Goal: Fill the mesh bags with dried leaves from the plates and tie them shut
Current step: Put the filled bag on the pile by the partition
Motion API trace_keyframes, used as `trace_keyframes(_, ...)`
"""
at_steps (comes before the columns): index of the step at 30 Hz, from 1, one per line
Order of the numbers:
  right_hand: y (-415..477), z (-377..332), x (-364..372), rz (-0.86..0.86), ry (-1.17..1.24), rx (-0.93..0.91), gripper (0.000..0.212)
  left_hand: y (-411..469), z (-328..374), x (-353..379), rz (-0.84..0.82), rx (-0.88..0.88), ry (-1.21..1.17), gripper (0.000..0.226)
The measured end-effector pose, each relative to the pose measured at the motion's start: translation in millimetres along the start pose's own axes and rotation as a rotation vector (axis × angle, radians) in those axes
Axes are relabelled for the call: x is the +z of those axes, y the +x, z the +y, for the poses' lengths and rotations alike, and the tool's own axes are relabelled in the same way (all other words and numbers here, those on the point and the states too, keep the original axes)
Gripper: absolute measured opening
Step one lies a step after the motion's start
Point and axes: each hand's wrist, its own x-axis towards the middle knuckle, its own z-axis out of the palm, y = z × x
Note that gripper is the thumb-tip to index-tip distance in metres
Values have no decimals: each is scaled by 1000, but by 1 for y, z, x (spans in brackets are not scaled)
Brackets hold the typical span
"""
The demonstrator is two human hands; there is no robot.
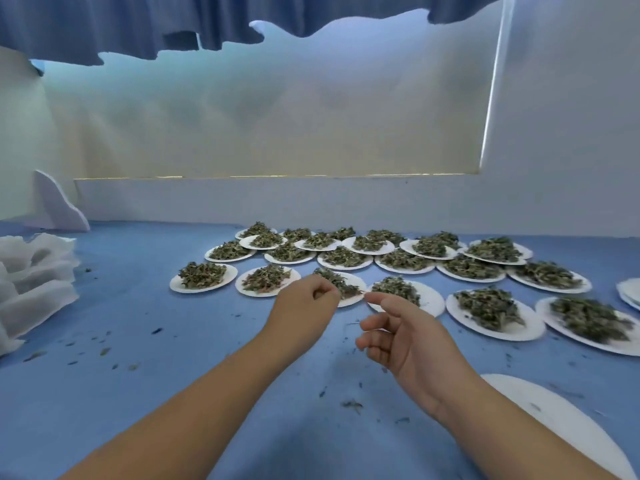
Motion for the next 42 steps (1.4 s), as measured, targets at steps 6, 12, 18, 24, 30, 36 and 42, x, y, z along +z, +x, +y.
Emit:
trace_keyframes(6,-43,-50,-99,201,-177,-71,20,-12,60,91,-340,159,99,11)
trace_keyframes(12,-68,-68,-168,376,-1229,110,24,-22,58,128,-557,115,623,33)
trace_keyframes(18,-92,-49,-190,332,-1665,193,27,-41,48,134,-594,30,625,44)
trace_keyframes(24,-95,-48,-210,420,-1460,38,4,-48,57,144,-528,34,494,36)
trace_keyframes(30,-97,-94,-251,618,-742,54,10,-26,83,193,-460,-15,63,19)
trace_keyframes(36,-100,-131,-310,773,-329,12,14,-8,102,248,-375,-39,-134,20)
trace_keyframes(42,-64,-152,-358,911,-31,-99,5,-5,84,253,-372,124,124,13)
